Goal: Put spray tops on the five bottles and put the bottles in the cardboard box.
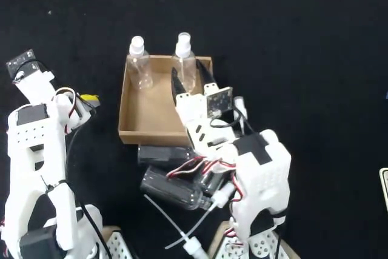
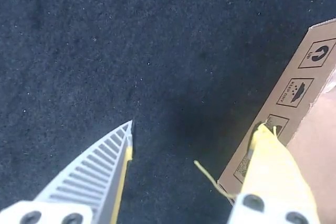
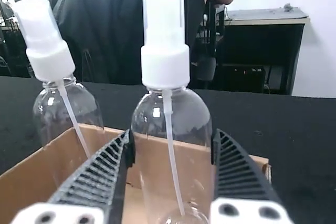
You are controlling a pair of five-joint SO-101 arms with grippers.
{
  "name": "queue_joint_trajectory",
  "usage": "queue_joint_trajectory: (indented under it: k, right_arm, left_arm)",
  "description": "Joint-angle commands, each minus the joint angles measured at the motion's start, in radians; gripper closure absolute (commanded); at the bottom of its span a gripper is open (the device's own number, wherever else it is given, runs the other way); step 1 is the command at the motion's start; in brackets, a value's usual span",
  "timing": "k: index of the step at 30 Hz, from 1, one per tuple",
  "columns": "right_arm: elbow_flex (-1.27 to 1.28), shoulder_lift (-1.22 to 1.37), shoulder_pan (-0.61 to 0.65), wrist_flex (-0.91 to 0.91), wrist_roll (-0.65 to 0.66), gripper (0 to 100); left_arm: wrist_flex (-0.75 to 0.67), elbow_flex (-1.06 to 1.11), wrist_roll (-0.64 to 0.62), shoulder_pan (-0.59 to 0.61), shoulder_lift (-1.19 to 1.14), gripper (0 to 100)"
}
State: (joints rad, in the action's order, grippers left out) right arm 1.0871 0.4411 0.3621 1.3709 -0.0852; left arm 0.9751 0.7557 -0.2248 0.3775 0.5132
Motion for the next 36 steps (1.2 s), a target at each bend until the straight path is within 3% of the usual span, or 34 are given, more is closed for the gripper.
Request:
queue_joint_trajectory:
  k: [1,26,36]
  right_arm:
    - [-0.031,-0.007,-0.008,-0.040,0.005,85.5]
    - [-0.039,-0.016,-0.008,-0.081,0.012,85.2]
    - [-0.045,-0.016,0.008,-0.081,0.012,85.2]
  left_arm:
    - [-0.014,-0.010,-0.002,-0.005,0.021,66]
    - [-0.015,-0.012,0.000,-0.004,0.021,66]
    - [-0.077,0.030,0.000,-0.004,0.021,66]
